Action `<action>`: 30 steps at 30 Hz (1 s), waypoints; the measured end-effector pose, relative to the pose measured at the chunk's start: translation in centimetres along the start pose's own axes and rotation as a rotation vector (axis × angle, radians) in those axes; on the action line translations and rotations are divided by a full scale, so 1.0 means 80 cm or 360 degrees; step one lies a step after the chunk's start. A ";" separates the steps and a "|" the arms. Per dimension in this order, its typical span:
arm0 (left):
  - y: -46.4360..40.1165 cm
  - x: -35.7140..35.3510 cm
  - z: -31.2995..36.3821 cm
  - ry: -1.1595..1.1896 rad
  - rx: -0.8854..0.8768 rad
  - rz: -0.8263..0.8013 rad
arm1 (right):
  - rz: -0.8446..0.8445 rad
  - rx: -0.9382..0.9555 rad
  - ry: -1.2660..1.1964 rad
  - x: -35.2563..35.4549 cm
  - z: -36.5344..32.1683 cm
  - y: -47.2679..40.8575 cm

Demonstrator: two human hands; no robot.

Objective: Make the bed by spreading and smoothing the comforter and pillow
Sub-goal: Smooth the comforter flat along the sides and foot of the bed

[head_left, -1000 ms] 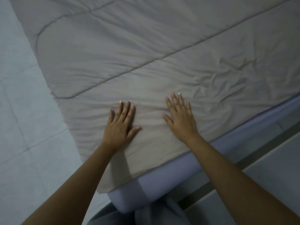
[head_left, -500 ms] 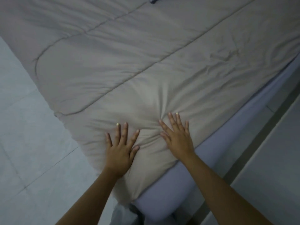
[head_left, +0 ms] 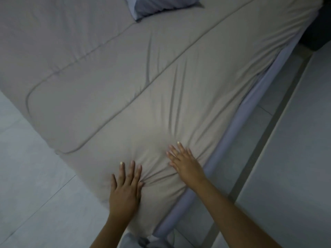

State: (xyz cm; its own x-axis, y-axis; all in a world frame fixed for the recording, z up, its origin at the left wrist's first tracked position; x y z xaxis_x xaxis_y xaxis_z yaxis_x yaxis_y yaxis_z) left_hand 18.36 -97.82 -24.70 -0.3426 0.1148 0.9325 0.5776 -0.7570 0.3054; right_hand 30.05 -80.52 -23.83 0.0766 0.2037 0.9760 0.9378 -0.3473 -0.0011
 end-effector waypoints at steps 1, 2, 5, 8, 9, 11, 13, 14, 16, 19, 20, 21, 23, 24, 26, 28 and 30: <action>-0.006 0.000 0.001 -0.0017 0.0035 -0.0003 | -0.0050 -0.0086 0.0017 0.000 0.006 0.002; -0.012 0.000 0.002 -0.0031 0.0063 0.0018 | -0.0090 -0.0198 -0.0017 0.002 0.012 0.003; -0.018 -0.005 0.008 -0.0092 0.0063 -0.0005 | -0.0101 -0.0401 -0.0065 -0.004 0.018 0.022; -0.006 -0.014 0.013 -0.0110 0.0025 -0.0062 | -0.0187 -0.0435 -0.0049 -0.013 0.011 0.043; -0.004 -0.012 0.011 -0.0094 0.0015 -0.0060 | -0.0194 -0.0455 -0.0065 -0.013 0.010 0.043; -0.014 0.004 0.011 -0.0054 -0.0039 0.0017 | -0.0142 -0.0542 -0.0080 -0.001 0.009 0.029; -0.039 0.024 0.016 -0.0001 -0.0120 0.0101 | -0.0022 -0.0648 -0.0067 0.018 0.009 0.006; -0.051 0.030 0.019 0.0003 -0.0152 0.0116 | 0.0012 -0.0693 -0.0073 0.022 0.011 -0.002; -0.065 0.025 0.022 -0.0068 -0.0188 0.0070 | -0.0032 -0.0725 -0.0087 0.010 0.013 -0.005; -0.052 -0.005 0.018 -0.0147 -0.0214 -0.0049 | -0.0120 -0.0777 -0.0012 -0.020 0.006 0.021; -0.046 -0.011 0.017 -0.0154 -0.0212 -0.0067 | -0.0139 -0.0807 0.0011 -0.025 0.005 0.029; -0.044 -0.012 0.015 -0.0165 -0.0211 -0.0065 | -0.0148 -0.0820 0.0024 -0.026 0.006 0.032; -0.047 -0.002 0.016 -0.0151 -0.0232 -0.0046 | -0.0137 -0.0807 0.0032 -0.019 0.007 0.027; -0.049 0.006 0.017 -0.0119 -0.0260 -0.0030 | -0.0124 -0.0801 0.0027 -0.015 0.008 0.024; -0.051 0.019 0.013 -0.0051 -0.0345 -0.0022 | -0.0099 -0.0818 -0.0011 -0.009 0.008 0.021; -0.050 0.030 0.005 -0.0009 -0.0436 0.0015 | -0.0066 -0.0873 -0.0037 -0.006 0.003 0.026; -0.056 0.042 -0.014 0.0025 -0.0471 0.0056 | -0.0049 -0.0941 -0.0005 -0.003 -0.011 0.024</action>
State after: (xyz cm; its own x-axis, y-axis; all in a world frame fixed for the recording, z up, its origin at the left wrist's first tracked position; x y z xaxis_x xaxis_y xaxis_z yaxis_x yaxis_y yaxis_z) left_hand 13.83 -94.78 -23.18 -0.3389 0.0771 0.9377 0.3489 -0.9153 0.2014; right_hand 31.57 -82.03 -23.91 0.0542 0.2241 0.9731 0.5916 -0.7923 0.1495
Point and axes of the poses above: each hand's wrist, its own y-axis away from the middle knuckle, its own x-axis out of the back of the hand, z = x × y, the point moved 7 cm from there along -y, towards the middle knuckle, and after that the axes turned 10 degrees about x, right-handed, at the moved point
